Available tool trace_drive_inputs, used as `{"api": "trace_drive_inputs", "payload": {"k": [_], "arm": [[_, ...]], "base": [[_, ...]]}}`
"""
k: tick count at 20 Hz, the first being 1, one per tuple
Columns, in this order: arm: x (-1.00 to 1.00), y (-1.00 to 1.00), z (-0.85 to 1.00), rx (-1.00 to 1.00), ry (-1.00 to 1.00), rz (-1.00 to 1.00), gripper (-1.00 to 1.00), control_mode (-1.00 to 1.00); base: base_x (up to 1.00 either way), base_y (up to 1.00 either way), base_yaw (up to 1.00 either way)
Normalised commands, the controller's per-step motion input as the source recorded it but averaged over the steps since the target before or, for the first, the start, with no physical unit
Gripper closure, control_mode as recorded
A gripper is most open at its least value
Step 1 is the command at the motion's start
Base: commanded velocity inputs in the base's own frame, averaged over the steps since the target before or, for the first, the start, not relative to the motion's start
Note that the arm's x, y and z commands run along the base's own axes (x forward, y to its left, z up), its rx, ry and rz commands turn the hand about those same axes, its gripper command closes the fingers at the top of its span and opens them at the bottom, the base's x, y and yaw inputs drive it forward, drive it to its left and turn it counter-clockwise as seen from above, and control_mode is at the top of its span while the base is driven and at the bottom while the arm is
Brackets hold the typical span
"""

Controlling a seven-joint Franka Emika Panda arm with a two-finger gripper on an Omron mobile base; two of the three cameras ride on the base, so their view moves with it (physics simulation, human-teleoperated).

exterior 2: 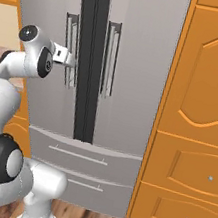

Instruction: Retrieve the sausage and cheese from the fridge and place them on the cutting board on the counter.

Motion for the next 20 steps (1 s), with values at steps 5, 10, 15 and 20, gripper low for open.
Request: {"api": "trace_drive_inputs", "payload": {"k": [5, 10, 15, 20], "arm": [[0.43, 0.01, 0.1, 0.0, 0.0, 0.0, -1.0, -1.0], [0.38, 0.02, 0.01, 0.0, 0.01, 0.0, -1.0, -1.0], [0.59, 0.26, 0.0, 0.0, 0.05, 0.0, -1.0, -1.0], [0.43, 0.27, 0.0, 0.0, 0.0, 0.0, -1.0, -1.0]], "base": [[0.0, 0.0, 0.0], [0.0, 0.0, 0.0], [0.0, 0.0, 0.0], [0.0, 0.0, 0.0]]}}
